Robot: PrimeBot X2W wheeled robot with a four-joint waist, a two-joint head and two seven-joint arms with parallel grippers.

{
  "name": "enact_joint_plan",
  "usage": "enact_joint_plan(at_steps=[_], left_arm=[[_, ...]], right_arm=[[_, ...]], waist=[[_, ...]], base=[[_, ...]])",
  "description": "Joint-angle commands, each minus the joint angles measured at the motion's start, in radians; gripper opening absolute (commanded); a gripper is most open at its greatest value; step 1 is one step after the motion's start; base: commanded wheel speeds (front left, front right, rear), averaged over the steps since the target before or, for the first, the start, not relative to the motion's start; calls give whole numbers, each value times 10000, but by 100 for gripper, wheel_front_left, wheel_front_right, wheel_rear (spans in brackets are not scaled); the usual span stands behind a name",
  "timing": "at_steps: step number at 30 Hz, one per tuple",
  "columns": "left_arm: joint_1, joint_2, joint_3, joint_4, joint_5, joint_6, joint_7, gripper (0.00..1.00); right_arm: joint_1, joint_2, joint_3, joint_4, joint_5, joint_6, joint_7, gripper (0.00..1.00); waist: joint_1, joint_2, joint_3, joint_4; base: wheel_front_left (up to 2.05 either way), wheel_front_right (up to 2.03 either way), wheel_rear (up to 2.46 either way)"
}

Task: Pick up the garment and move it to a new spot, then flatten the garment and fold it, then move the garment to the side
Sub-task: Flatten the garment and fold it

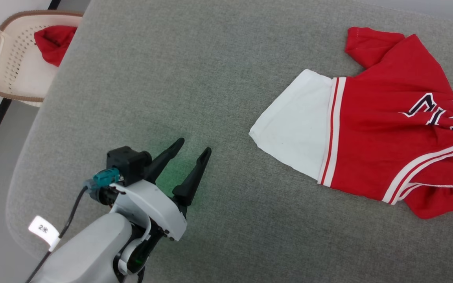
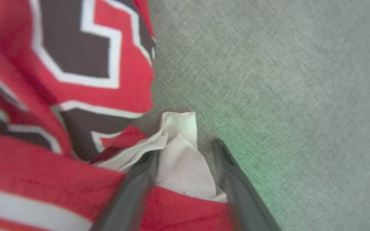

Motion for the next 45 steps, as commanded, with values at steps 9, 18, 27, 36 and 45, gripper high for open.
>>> enact_joint_plan(at_steps=[9, 18, 27, 36, 45], left_arm=[[69, 30, 108, 21, -150, -24, -113, 100], [393, 213, 262, -161, -281, 170, -201, 100], [784, 287, 420, -348, -524, 324, -295, 100], [1240, 275, 518, -406, -639, 320, -432, 100], [1412, 383, 715, -470, -715, 341, -485, 100]], right_arm=[[-328, -14, 746, 315, 362, -3, -1106, 0], [-6, -119, -330, 1293, 387, -2, -4071, 0], [1567, 760, -3052, 3143, 1896, 0, -6847, 0], [4559, 2723, -6513, 4101, 4226, 0, -9675, 0], [6590, 4034, -9956, 3574, 2628, 1, -9885, 0]], waist=[[0, 0, -242, -328], [0, 0, -624, -830], [0, 0, -977, -1143], [0, 0, -1252, -1127], [0, 0, -1280, -1348]], base=[[0, 0, 0], [0, 0, 0], [0, 0, 0], [0, 0, 0], [0, 0, 0]])
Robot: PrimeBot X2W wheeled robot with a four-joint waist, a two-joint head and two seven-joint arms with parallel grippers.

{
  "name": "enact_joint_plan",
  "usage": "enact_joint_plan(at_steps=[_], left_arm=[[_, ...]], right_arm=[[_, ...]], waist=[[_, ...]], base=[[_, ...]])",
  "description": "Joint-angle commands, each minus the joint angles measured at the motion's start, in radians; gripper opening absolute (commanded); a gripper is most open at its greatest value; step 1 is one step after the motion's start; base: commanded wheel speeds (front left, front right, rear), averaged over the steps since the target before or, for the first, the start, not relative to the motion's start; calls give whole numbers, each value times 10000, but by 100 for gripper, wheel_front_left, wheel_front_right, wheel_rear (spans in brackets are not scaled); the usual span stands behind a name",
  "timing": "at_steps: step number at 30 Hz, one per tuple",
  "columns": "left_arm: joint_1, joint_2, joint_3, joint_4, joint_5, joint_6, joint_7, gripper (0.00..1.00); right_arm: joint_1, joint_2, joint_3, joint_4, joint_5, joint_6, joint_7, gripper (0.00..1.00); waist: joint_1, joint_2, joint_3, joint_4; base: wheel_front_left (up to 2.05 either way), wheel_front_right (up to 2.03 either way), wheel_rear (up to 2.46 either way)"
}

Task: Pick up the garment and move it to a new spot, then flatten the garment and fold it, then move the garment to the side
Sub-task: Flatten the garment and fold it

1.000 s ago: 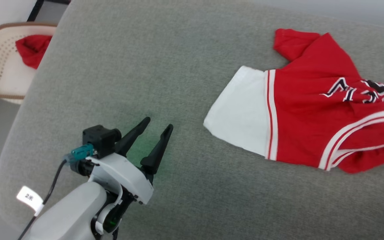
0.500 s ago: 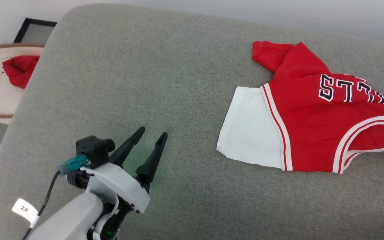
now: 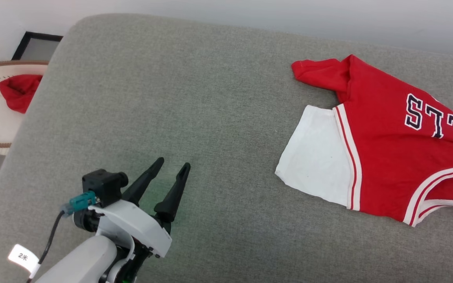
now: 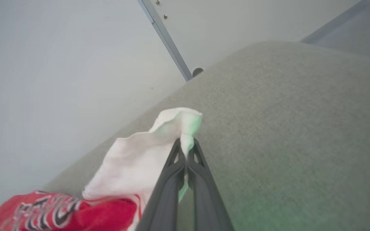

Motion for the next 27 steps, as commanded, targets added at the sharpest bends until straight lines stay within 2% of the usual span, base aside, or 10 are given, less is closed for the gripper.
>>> enact_joint_plan(at_steps=[1, 5, 6, 7, 8, 9, 12, 17, 22, 27], left_arm=[[52, 11, 18, 5, -68, -13, -38, 100], [-92, -62, -61, 128, -19, -92, 29, 100], [-118, -72, -70, 162, -6, -102, 31, 100], [-139, -76, -80, 187, -1, -125, 40, 100], [-160, -52, -87, 212, 13, -141, 52, 100], [-187, 2, -87, 236, 25, -158, 84, 100], [-261, 128, -68, 247, 72, -164, 134, 100], [-498, 629, 31, 80, 195, -66, 415, 100], [-1026, 1303, 87, -342, 319, -64, 1126, 100], [-2006, 1800, -132, -647, 512, -308, 2477, 100]], right_arm=[[345, 290, -269, 97, -658, -6, -15, 0], [296, 687, -534, 572, -2230, -6, 34, 0], [207, 789, -667, 639, -2534, -6, 61, 8], [115, 888, -807, 648, -2836, -6, 121, 35], [55, 979, -980, 622, -3130, -6, 149, 53], [-9, 1066, -1162, 562, -3429, -6, 195, 98], [-47, 1276, -1499, 332, -3989, -6, 300, 100], [323, 1870, -2450, -799, -5263, -6, 679, 100], [958, 2848, -3320, -2919, -6304, -6, 1311, 100], [1502, 3965, -3297, -5323, -7086, -6, 2144, 100]], waist=[[0, 0, 4, -57], [0, 0, 15, -71], [0, 0, 14, -77], [0, 0, 12, -87], [0, 0, 10, -99], [0, 0, 8, -118], [0, 0, -26, -175], [0, 0, -214, -384], [0, 0, -341, -700], [0, 0, -319, -1100]], base=[[0, 0, 0], [0, 0, 0], [0, 0, 0], [0, 0, 0], [0, 0, 0], [0, 0, 0], [0, 0, 0], [0, 0, 0], [0, 0, 0], [0, 0, 0]])
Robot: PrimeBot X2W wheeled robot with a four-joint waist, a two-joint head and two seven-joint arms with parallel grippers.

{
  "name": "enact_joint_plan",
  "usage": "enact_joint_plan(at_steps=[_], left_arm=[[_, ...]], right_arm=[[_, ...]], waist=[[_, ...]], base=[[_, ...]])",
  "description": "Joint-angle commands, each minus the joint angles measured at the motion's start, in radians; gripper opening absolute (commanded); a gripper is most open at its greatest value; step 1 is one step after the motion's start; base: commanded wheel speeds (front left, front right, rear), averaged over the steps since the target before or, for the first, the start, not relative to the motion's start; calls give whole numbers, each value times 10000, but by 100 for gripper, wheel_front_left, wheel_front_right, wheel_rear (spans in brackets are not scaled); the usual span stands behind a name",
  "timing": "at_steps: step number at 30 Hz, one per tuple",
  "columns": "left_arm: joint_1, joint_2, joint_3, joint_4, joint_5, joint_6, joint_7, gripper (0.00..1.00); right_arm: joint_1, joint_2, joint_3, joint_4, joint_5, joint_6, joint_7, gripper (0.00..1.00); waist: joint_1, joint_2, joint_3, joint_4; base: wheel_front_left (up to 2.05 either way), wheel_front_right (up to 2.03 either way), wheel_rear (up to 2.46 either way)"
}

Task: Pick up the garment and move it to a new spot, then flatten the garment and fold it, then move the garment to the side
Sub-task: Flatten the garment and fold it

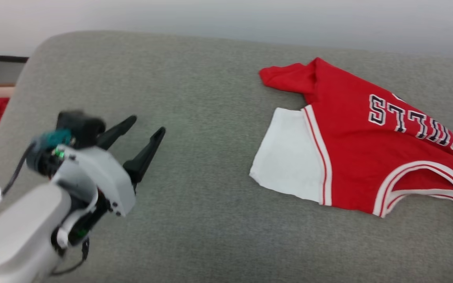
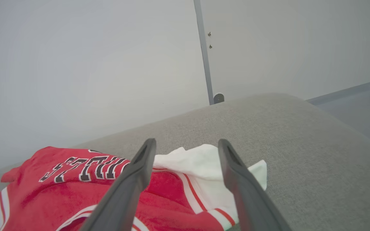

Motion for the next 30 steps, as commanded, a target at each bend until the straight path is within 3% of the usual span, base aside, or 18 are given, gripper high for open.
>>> enact_joint_plan(at_steps=[1, 7, 11, 16, 22, 30], left_arm=[[-250, 20, -87, -50, 82, -101, 263, 100], [-1784, -278, -694, 140, -409, -788, 2900, 100], [-2761, -860, -1112, 750, -1033, -1196, 4734, 100], [-3657, -1781, -1452, 1748, -1926, -1347, 6556, 100], [-4177, -2680, -1684, 3076, -2829, -1230, 8148, 100], [-4203, -3047, -1946, 3977, -3019, -1298, 8786, 100]], right_arm=[[184, 161, 109, -324, -125, -6, 142, 100], [569, 964, 955, -2081, -604, -6, 938, 100], [527, 1241, 1440, -2616, -786, -6, 1127, 100], [293, 1436, 1850, -2861, -860, -6, 1119, 100], [102, 1515, 2071, -2697, -785, -6, 969, 100], [-52, 1551, 2131, -2476, -709, -6, 696, 100]], waist=[[0, -1, 28, -246], [0, -1, 370, -715], [0, -1, 693, -1020], [0, -1, 1080, -1393], [0, -1, 1439, -1805], [0, -1, 1719, -2070]], base=[[0, 0, 0], [0, 0, 0], [0, 0, 0], [0, 0, 0], [0, 0, 0], [0, 0, 0]])
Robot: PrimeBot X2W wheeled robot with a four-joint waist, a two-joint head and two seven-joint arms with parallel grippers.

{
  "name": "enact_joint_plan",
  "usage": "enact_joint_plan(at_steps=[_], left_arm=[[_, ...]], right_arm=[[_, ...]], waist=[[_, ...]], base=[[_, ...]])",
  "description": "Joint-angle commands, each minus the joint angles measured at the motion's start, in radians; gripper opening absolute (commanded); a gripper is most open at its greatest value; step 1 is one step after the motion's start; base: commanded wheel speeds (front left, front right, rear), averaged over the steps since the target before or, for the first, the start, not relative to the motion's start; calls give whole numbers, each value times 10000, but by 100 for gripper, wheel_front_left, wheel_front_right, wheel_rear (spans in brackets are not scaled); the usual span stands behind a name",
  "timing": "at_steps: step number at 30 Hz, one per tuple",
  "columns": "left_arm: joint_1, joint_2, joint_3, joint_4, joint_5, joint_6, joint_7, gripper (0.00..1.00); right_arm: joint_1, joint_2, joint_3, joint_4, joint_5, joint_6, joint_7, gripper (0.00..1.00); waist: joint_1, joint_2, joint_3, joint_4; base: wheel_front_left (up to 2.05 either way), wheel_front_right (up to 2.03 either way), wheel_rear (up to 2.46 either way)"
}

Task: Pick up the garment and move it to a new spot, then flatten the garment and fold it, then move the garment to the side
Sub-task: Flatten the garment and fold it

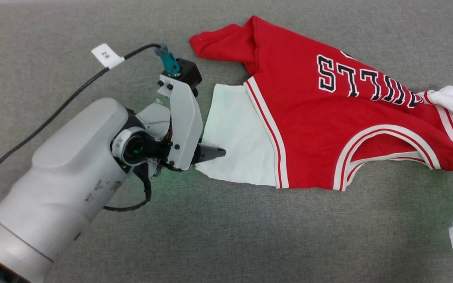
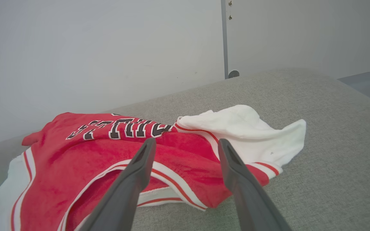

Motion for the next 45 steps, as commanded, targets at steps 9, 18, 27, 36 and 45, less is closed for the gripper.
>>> enact_joint_plan(at_steps=[9, 18, 27, 36, 45], left_arm=[[536, -368, -224, 667, -34, -326, -283, 0], [683, 252, 350, 1046, -341, -464, -1020, 0], [991, 1284, 679, 673, -481, -323, -1129, 0], [1476, 1514, 679, 348, -22, -300, -2190, 100], [2483, 1883, 934, -500, 1099, -334, -5207, 100]], right_arm=[[-262, -55, 29, 49, -52, -6, -48, 100], [-46, -233, -102, -184, -204, -6, 318, 100], [194, -327, -154, -457, -276, -6, 751, 100], [344, -827, 369, -578, -399, -6, 1204, 100], [638, -3330, 1872, -668, -517, -8, 2614, 100]], waist=[[0, -1, 86, 188], [0, -1, -404, 941], [0, -1, -779, 1367], [0, -1, -1150, 1419], [0, -1, -1515, 1711]], base=[[0, 0, 0], [0, 0, 0], [0, 0, 0], [0, 0, 0], [0, 0, 0]])
